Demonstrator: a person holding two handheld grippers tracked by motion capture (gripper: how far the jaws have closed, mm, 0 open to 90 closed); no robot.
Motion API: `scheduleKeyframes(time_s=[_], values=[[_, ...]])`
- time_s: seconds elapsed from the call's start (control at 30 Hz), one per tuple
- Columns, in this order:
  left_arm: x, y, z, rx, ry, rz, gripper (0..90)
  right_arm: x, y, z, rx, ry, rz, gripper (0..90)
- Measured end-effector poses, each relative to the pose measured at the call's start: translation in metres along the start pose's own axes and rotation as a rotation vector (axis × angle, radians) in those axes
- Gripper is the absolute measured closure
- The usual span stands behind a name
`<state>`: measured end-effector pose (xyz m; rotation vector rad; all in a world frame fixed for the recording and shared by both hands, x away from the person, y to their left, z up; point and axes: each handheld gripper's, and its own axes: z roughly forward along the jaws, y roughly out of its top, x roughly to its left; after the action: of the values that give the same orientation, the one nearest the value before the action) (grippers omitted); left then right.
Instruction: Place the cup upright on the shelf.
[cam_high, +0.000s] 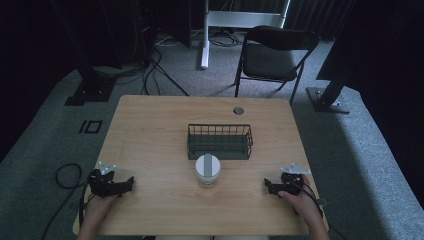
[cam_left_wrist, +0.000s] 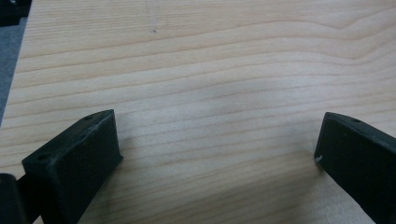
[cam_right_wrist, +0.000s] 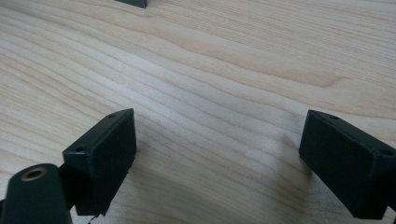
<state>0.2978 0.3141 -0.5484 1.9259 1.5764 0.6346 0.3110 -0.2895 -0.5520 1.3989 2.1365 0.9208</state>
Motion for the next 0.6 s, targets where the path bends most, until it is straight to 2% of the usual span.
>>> scheduleKeyframes(time_s=[0.6], values=[[0.0006, -0.0004, -0.0001, -0.002, -0.004, 0.004, 0.1, -0.0002, 0.0000, 0.0000, -0.001, 0.012, -0.013, 10.9]])
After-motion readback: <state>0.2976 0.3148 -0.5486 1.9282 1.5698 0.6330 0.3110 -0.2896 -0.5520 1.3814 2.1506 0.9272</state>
